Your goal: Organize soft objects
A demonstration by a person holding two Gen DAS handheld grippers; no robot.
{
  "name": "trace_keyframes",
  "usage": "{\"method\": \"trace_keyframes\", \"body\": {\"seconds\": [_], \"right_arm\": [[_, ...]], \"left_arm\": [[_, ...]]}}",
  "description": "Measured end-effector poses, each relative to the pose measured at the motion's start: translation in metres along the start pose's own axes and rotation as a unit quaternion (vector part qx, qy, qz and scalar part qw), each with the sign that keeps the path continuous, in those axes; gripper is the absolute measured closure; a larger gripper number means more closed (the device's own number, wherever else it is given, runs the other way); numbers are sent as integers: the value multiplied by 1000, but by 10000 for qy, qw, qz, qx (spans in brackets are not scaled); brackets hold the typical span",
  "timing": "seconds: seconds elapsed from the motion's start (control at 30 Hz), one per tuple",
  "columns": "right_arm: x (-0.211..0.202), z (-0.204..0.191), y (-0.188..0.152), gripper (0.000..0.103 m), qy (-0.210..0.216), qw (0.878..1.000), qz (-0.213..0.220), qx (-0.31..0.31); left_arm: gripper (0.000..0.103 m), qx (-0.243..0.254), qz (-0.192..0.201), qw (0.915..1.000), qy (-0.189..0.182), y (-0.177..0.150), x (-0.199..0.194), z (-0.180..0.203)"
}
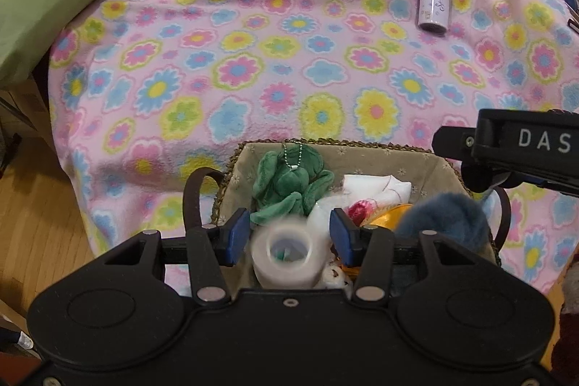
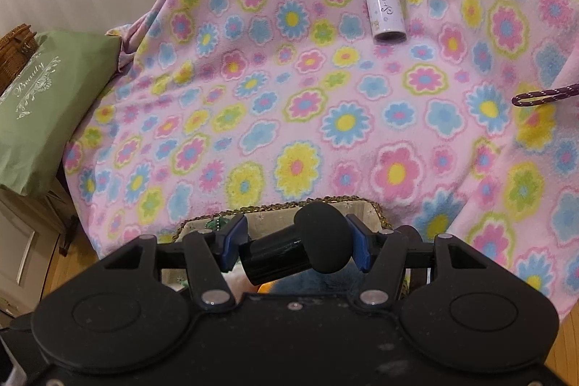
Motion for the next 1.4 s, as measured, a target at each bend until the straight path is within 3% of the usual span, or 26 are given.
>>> {"method": "trace_keyframes", "body": {"seconds": [0.27,0.33,1.03,1.4], "right_arm": [[2,1,1,42,33,10000,-4,-26],[1,2,2,36,29,10000,33,-17],[-46,19,-13,34,-711,9945,257,-718],[-52,27,-28,32,-811,9949,127,-588]], "left_arm": [[53,19,-4,10000,-16,0,-1,0],[53,32,5,10000,-15,0,-1,0],[49,-13,78,10000,8,-1,-13,-4],[49,-23,104,9999,9,-2,-18,-7]]}}
Point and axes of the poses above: each gripper's, at about its wrist camera, not at the fingertips, and x roughly the way its jaws point, z to its right, y to its top, the point moved 10 cm from there along x, roughly the way its jaws point, and after that the axes turned 14 degrees about y, right-handed, at the moved point
